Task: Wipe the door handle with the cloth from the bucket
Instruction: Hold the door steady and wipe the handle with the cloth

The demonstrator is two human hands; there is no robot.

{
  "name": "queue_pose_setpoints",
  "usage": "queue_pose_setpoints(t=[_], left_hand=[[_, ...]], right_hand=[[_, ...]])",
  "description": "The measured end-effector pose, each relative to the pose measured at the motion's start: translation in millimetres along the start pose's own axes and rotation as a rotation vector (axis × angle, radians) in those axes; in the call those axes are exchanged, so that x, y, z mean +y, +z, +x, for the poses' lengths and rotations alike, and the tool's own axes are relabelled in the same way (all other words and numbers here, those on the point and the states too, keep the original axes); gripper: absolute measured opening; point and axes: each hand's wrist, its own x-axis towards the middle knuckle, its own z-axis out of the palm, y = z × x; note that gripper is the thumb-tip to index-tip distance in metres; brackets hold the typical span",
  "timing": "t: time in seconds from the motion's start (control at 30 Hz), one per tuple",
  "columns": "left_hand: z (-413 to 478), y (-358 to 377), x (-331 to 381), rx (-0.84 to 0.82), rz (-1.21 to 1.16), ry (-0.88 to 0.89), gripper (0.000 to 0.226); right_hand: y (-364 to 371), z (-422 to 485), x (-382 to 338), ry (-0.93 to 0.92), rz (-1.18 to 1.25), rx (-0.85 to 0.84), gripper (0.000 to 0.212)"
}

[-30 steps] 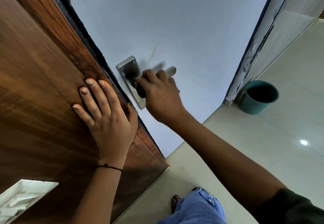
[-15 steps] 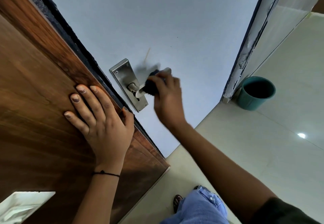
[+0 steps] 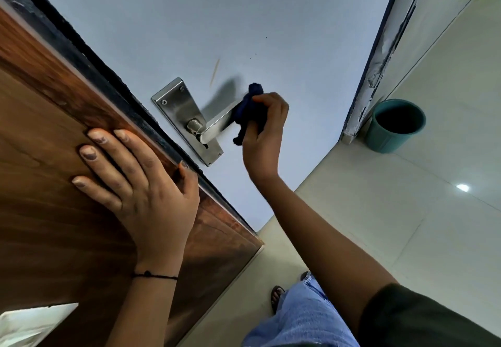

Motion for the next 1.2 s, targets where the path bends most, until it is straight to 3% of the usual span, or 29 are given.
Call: queue_pose_setpoints(t=[0.2,0.33,0.43,0.5,0.6,0.7,0.83,0.9,1.0,1.1,1.2], left_hand=[[-2.0,0.7,-0.6,-0.038,-0.044,-0.015,0.071],[-2.4,1.9,-0.5,-0.036,-0.04,-0.025,0.072],[-3.4,2.4,-0.7,-0.043,-0.043,-0.031,0.072],[-3.0,3.0,-0.7,-0.034,-0.032,-0.029,0.072],[-2.6,3.1,-0.1,-0.008,-0.002,-0.014,0.073],[-2.4,2.8,-1.1,0.006,0.017,0.007,0.073],[-2.2,4.1,-2.0,0.001,0.042,0.012,0.076],[-1.8,4.4,-1.5,0.007,0.058,0.014,0.077],[-0.6,4.5,-1.3,0.019,0.083,0.032,0.079],[-0.1,4.5,-1.1,0.027,0.082,0.035,0.085],[-0.3,4.6,-1.5,0.058,0.079,0.044,0.085]], right_hand=[[13.9,-64.1,-5.0,-0.12,0.014,-0.28,0.05],[3.0,-17.1,8.0,-0.047,0.043,-0.061,0.047],[-2.4,7.2,9.0,0.018,0.03,-0.007,0.047],[-1.7,-3.1,-4.0,-0.137,-0.031,-0.044,0.047],[2.8,-40.4,-22.0,-0.425,-0.259,-0.293,0.032],[2.4,-38.2,-27.1,-0.47,-0.579,-0.399,0.039],[-12.7,13.2,-21.1,-0.346,-0.706,-0.312,0.042],[-16.5,26.7,-14.6,-0.211,-0.639,-0.305,0.045],[-10.9,26.8,-13.1,0.139,-0.266,-0.277,0.045],[-6.9,19.8,-28.4,0.517,0.208,-0.206,0.025],[0.8,6.9,-40.9,0.75,0.349,-0.166,0.025]])
